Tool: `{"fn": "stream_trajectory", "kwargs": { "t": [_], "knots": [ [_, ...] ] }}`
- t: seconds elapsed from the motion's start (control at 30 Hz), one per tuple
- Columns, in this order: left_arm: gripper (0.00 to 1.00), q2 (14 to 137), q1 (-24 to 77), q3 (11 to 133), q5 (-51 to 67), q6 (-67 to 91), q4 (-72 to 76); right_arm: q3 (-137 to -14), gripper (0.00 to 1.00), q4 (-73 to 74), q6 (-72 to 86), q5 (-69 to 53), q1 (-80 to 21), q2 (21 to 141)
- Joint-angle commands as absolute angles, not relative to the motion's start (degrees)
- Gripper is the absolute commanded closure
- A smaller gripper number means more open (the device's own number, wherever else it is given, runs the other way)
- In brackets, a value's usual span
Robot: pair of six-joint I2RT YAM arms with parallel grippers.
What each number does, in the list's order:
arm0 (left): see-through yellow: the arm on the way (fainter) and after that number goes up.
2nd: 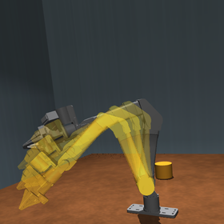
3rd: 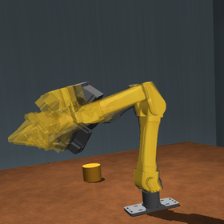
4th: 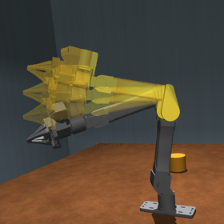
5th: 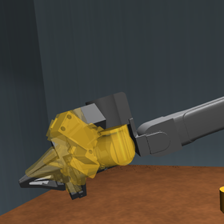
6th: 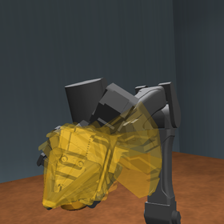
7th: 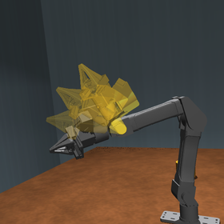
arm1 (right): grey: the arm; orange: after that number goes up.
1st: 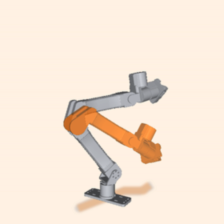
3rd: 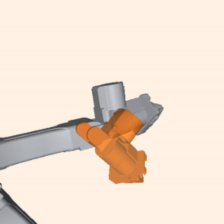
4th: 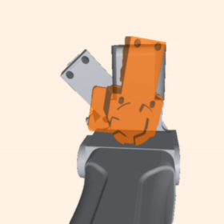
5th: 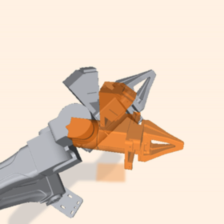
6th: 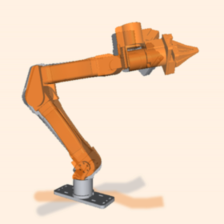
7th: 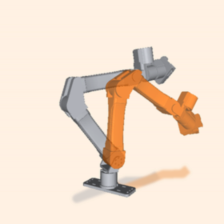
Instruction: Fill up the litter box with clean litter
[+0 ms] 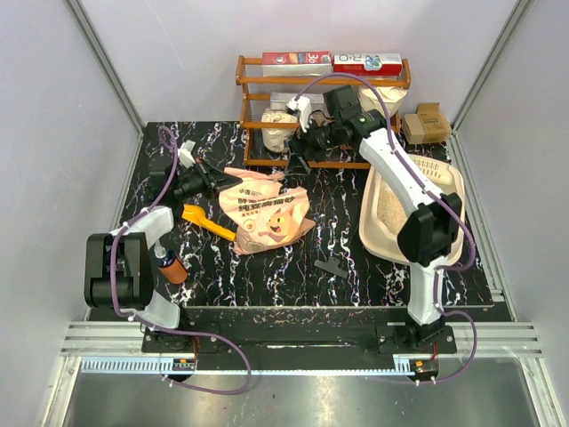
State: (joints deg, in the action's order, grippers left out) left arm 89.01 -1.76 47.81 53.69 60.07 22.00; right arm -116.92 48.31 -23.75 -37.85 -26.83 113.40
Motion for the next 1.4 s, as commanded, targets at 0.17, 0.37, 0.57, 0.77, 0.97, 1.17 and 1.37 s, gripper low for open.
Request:
{"fn": "stream_trajectory", "kwargs": {
  "t": [0.17,0.37,0.57,0.77,0.97,1.17,1.37],
  "knots": [
    [1.0,78.5,-2.1,44.2,58.8,61.4,35.6,-127.0,0.09,49.2,-32.8,-51.2,-29.3,122.0],
    [1.0,77.6,-2.1,44.9,59.8,60.4,34.4,-128.2,0.1,49.2,-36.5,-50.5,-31.7,125.2],
    [1.0,76.7,-2.2,46.1,60.6,59.2,33.0,-130.0,0.51,50.6,-36.5,-52.5,-32.4,127.6],
    [0.86,76.6,-2.1,50.9,64.0,49.1,23.4,-131.7,1.0,50.4,-37.7,-48.9,-32.9,125.3],
    [0.4,75.9,-1.0,72.6,59.3,-2.8,-22.6,-138.1,1.0,53.1,-40.1,-49.2,-34.0,119.7],
    [0.33,78.7,2.9,82.6,54.8,-31.4,-42.2,-140.1,1.0,54.9,-39.7,-48.9,-36.6,118.0],
    [0.33,81.3,7.6,82.5,51.5,-40.6,-45.4,-138.9,1.0,54.8,-38.7,-47.6,-37.3,118.0]
  ]
}}
